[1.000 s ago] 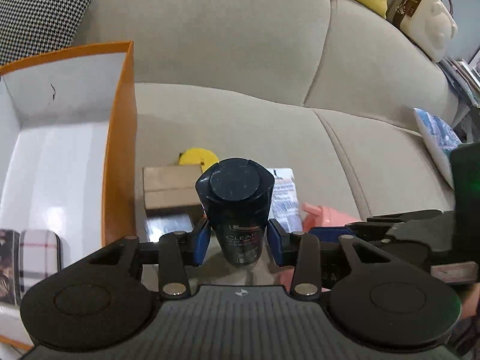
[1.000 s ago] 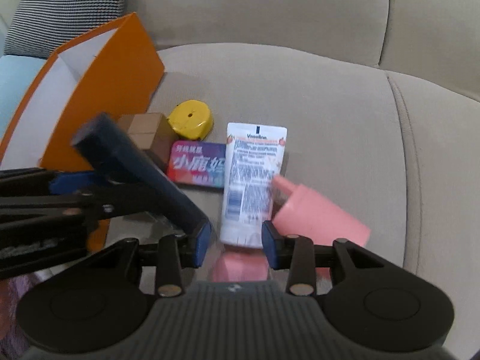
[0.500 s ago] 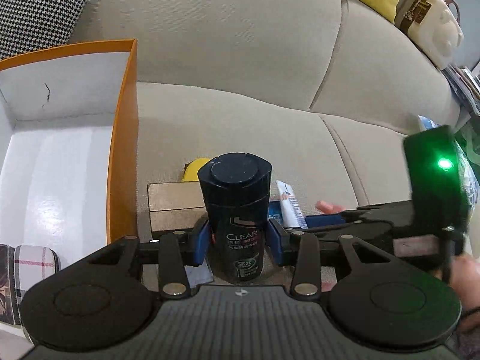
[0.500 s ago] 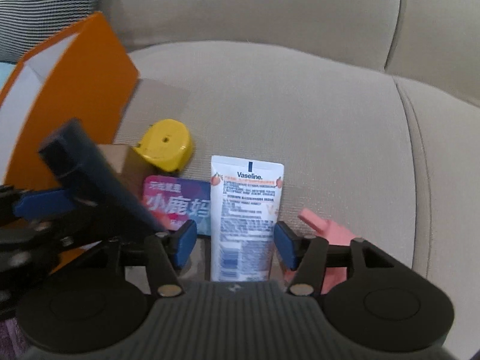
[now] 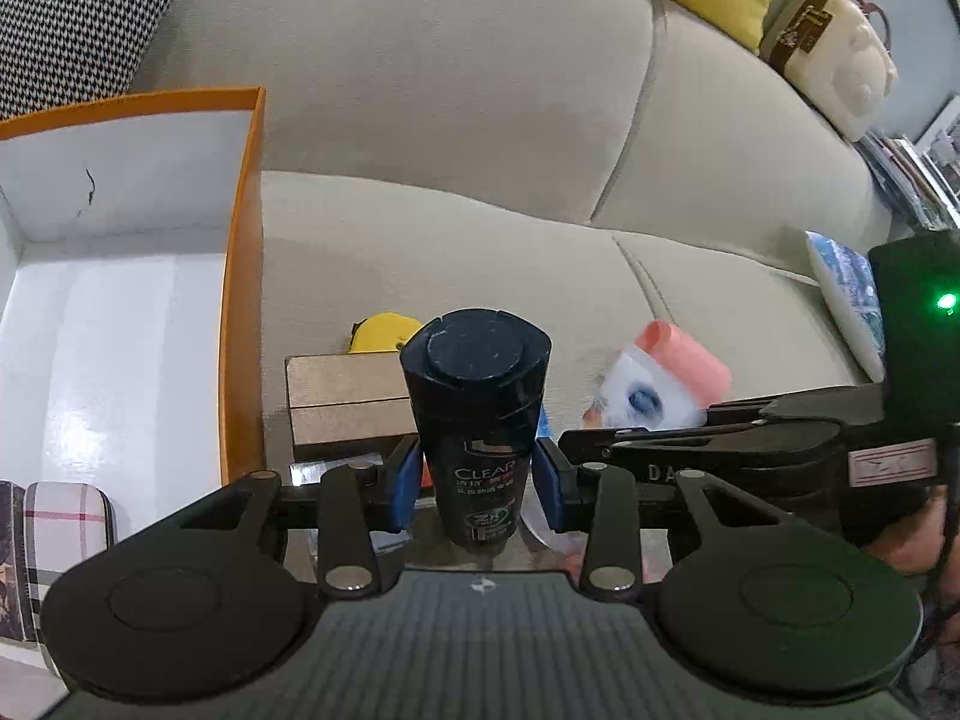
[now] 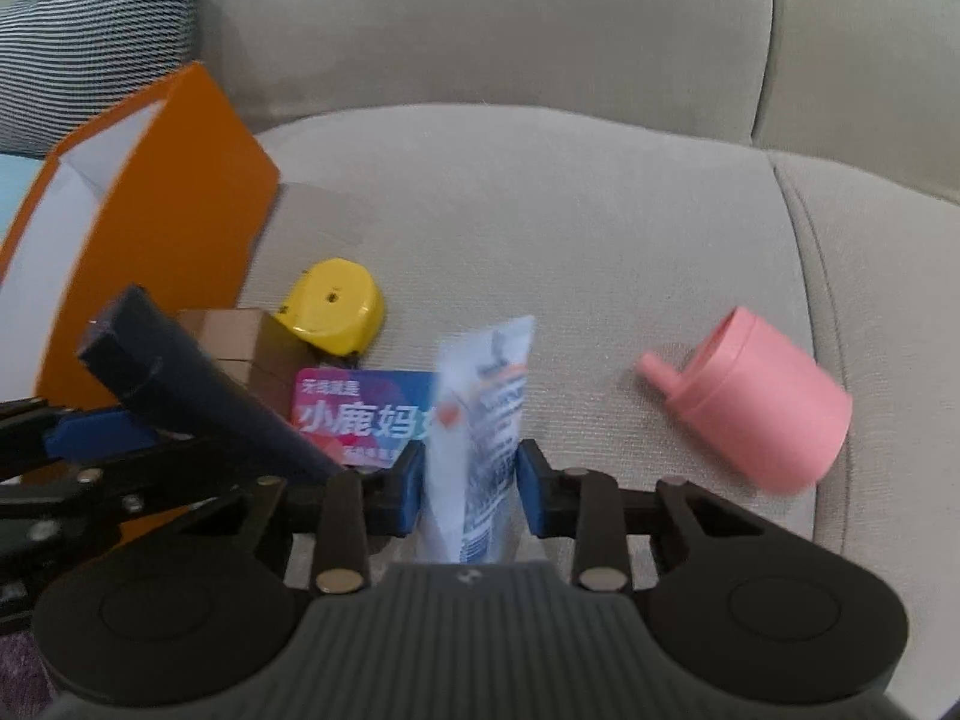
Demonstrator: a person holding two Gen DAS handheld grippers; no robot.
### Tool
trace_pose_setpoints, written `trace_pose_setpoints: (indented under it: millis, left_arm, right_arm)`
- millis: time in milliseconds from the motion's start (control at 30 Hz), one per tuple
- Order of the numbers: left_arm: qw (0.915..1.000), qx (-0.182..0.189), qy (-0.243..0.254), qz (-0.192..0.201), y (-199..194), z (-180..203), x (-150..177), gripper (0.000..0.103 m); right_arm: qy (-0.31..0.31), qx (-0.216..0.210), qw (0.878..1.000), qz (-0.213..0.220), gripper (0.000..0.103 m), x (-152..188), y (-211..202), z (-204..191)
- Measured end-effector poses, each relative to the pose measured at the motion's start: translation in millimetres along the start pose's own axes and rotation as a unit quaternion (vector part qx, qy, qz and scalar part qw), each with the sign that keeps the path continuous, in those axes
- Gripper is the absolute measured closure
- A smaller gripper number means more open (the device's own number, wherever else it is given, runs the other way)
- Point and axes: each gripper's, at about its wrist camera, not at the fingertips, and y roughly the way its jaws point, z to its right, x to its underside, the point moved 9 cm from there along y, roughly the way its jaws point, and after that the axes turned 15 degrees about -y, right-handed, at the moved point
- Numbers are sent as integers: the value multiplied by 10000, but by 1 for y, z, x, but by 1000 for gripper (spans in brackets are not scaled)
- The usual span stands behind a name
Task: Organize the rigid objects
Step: 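Grasp the CLEAR shampoo bottle with the left tool while the right tool grasps the Vaseline tube, then carry the CLEAR bottle and Vaseline tube with both tools over the orange shoebox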
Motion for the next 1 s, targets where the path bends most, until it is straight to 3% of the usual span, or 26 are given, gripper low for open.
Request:
trace_pose_setpoints:
  millis: [67, 100, 133, 367, 433, 567, 667, 733, 800, 1000]
  left_arm:
    - [10000, 25, 74, 23, -4, 2, 3, 72]
    - [9999, 60, 135, -9, -5, 4, 5, 97]
    - [9998, 119, 162, 11, -8, 6, 7, 103]
    - [9991, 117, 407, 80, -18, 17, 5, 103]
    - [9985, 50, 536, 131, -16, 16, 3, 99]
    - [9962, 104, 829, -233, 1, 23, 7, 94]
    - [9900, 45, 1348, -410, 18, 35, 16, 88]
    - [9844, 61, 1670, -558, 29, 43, 24, 76]
    - [9797, 25, 1864, -734, 41, 48, 31, 71]
    - [9774, -180, 1927, -853, 72, 51, 35, 68]
  right_arm:
    - [-31, -44, 10000, 48, 84, 0, -8, -7]
    - [-108, -7, 9999, 73, 84, 0, -12, -10]
    - [-191, 33, 9997, 112, 84, -1, -15, -13]
    - [-442, 196, 9985, 242, 85, -2, -32, -28]
    - [-357, 227, 9989, 203, 85, 0, -30, -23]
    - [-148, 325, 9993, 103, 85, 9, -26, -6]
    - [29, 241, 9997, 65, 85, 12, -20, 4]
    - [102, 222, 9997, 37, 84, 12, -14, 8]
    - [150, 196, 9997, 32, 84, 12, -10, 12]
    - [237, 95, 9996, 142, 84, 9, -5, 15]
